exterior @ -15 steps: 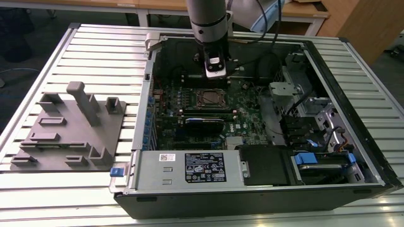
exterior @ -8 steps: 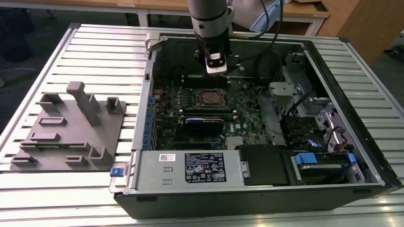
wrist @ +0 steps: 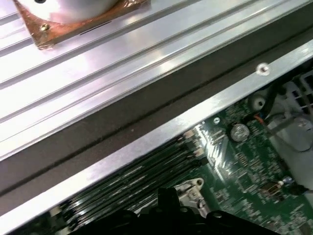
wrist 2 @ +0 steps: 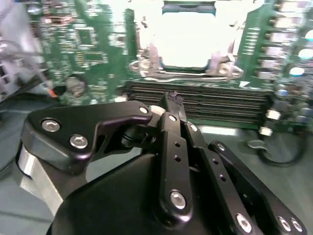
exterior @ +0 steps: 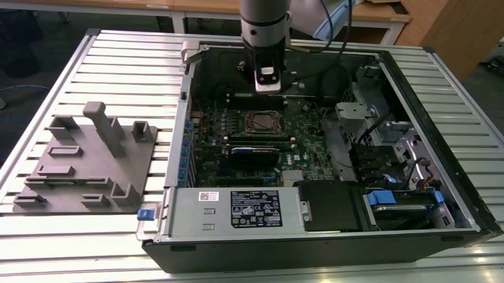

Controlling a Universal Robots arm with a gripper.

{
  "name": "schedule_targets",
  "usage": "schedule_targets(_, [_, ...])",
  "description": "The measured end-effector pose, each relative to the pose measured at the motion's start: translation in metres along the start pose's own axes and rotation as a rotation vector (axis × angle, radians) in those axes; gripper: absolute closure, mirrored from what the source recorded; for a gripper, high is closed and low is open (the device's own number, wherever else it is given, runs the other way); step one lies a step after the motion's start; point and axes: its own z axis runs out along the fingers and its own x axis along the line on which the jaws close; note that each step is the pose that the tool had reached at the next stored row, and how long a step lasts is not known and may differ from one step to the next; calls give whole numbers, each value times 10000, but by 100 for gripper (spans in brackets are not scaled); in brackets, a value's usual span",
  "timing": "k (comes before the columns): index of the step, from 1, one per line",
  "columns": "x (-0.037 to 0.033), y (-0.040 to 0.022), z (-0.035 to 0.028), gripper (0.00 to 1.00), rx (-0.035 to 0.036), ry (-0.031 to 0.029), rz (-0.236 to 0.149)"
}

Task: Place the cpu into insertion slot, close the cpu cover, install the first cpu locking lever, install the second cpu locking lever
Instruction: 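Install the first cpu locking lever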

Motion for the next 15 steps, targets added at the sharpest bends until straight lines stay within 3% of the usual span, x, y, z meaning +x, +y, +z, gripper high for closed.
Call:
schedule_targets(3, [-3, 1, 4, 90, 265, 437, 66])
schedule_targets(4, [-2, 0, 3, 90, 297, 489, 76])
schedule_targets(9, [-3, 1, 0, 90, 311, 510, 78])
schedule_targets(13, [-8, 18, -87, 90, 311, 515, 76])
schedule_targets(15, [-11, 22, -98, 90, 319, 517, 66])
